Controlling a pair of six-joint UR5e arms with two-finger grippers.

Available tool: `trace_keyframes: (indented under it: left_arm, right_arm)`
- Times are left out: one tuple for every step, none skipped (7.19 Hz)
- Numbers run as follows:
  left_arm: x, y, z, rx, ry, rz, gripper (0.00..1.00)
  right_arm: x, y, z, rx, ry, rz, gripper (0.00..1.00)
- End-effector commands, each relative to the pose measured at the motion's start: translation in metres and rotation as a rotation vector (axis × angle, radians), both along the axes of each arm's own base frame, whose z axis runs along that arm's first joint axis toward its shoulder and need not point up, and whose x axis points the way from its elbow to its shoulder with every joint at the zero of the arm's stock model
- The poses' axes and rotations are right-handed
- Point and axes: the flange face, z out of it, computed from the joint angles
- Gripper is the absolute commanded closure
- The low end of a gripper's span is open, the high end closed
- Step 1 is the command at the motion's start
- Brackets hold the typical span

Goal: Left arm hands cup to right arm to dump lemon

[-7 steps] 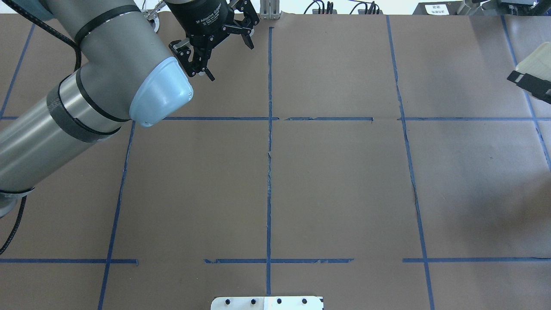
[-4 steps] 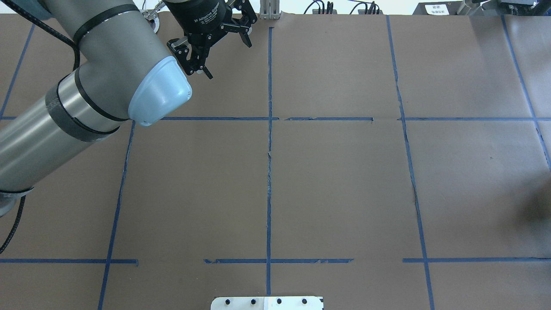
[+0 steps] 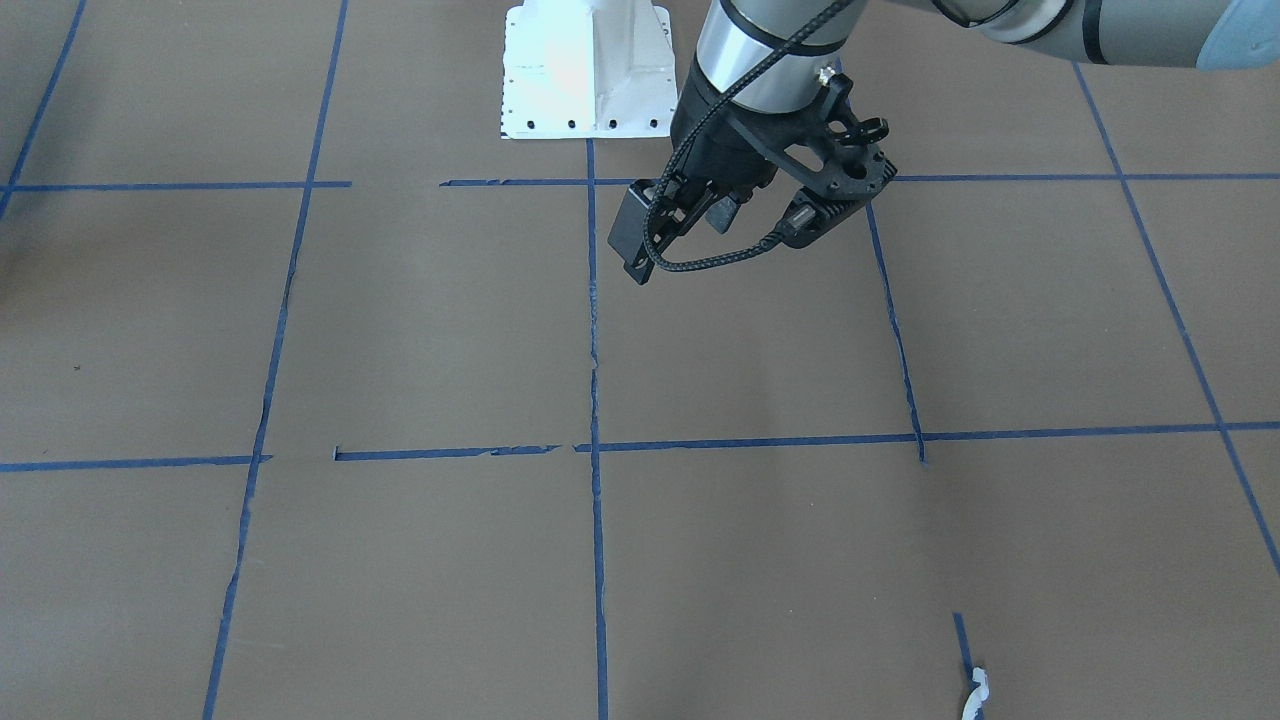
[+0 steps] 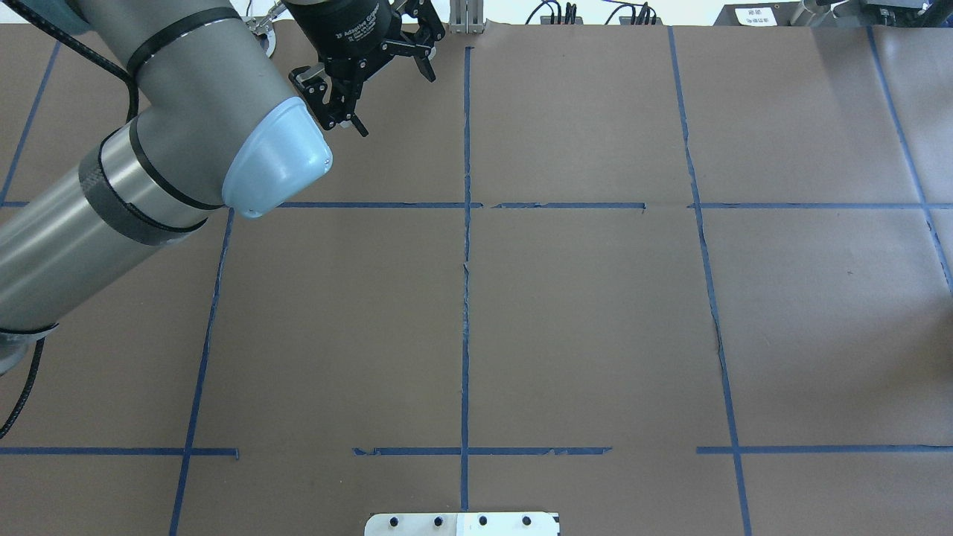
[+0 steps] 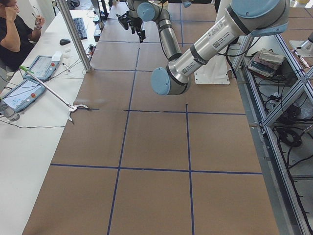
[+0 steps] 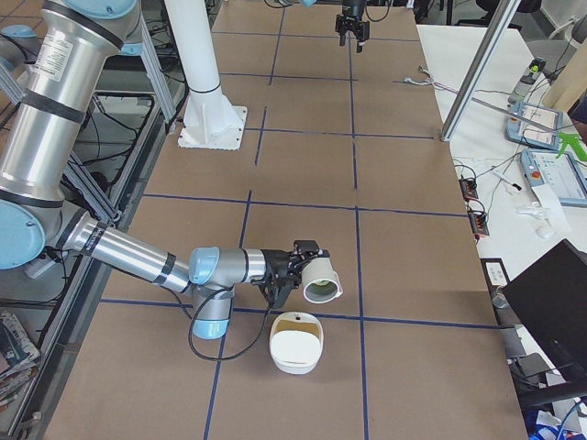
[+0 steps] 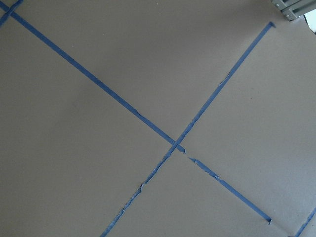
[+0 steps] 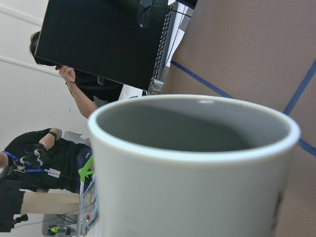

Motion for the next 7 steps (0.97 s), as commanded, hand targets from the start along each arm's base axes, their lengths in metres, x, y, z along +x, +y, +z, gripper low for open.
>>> trace_keyframes:
  left_arm:
    - [0.0, 0.0, -0.001, 0.003, 0.002, 0.0, 0.0]
    - [0.0, 0.0, -0.001, 0.003, 0.002, 0.0, 0.0]
    - [-0.001, 0.001, -0.004, 0.007, 0.005, 0.0, 0.0]
    - [-0.001, 0.001, -0.006, 0.008, 0.006, 0.0, 0.0]
    - [-0.001, 0.001, -0.006, 0.009, 0.007, 0.0, 0.0]
    - [-0.001, 0.001, -0.006, 0.008, 0.006, 0.0, 0.0]
    - [-0.001, 0.001, -0.006, 0.008, 0.006, 0.0, 0.0]
  right_arm:
    - [0.019, 0.022, 0.027, -0.093, -0.224, 0.066, 0.97]
    - [0.022, 0.024, 0.029, -0.121, -0.29, 0.084, 0.96]
    - [0.026, 0.028, 0.032, -0.181, -0.428, 0.105, 0.96]
    - [0.032, 0.035, 0.037, -0.221, -0.571, 0.122, 0.96]
    - [0.034, 0.036, 0.036, -0.238, -0.652, 0.13, 0.95]
    - [0.04, 0.039, 0.041, -0.287, -0.731, 0.157, 0.95]
    - [0.046, 0.044, 0.043, -0.296, -0.793, 0.173, 0.95]
